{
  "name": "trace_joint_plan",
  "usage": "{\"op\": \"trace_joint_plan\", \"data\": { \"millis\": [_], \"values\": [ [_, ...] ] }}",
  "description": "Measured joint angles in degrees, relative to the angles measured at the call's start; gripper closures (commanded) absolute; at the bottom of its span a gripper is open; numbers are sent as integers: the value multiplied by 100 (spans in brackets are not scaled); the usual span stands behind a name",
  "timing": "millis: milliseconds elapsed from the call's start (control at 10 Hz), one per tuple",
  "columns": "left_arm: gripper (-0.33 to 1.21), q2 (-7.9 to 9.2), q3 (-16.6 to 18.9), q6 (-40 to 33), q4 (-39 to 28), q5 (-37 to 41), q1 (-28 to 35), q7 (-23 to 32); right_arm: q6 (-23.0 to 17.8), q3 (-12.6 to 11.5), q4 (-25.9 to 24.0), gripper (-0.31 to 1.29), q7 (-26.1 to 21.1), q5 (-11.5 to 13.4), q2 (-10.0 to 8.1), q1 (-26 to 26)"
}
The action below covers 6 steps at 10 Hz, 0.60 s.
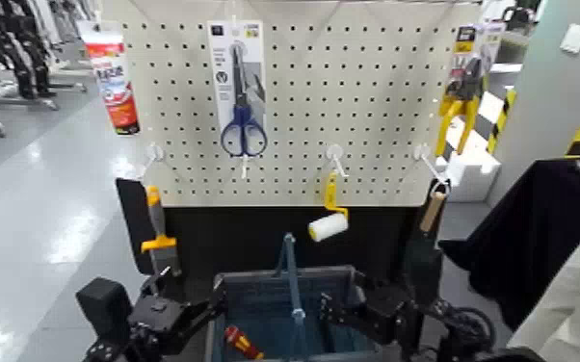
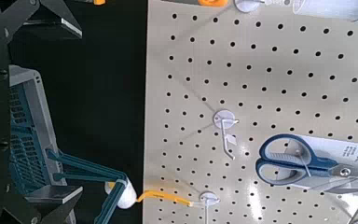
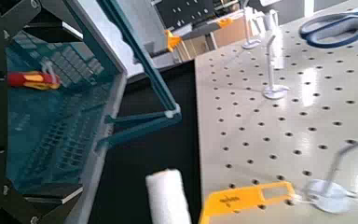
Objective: Put the black wrench into the crate.
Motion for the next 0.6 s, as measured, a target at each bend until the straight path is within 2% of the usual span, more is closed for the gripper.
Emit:
{"op": "trace_joint_plan", "data": {
  "millis": [300, 500, 600],
  "values": [
    [13, 0, 13, 0, -8, 3, 13, -1, -1136, -85, -442, 17, -1063, 93, 176, 560],
    [13, 0, 27, -8, -9, 4, 19, -8, -2022, -43, -710, 16, -2164, 178, 205, 1110],
    [13, 0, 41, -15, -9, 9, 28, -9, -2341, -10, -829, 17, -2558, 182, 205, 1394]
  ]
}}
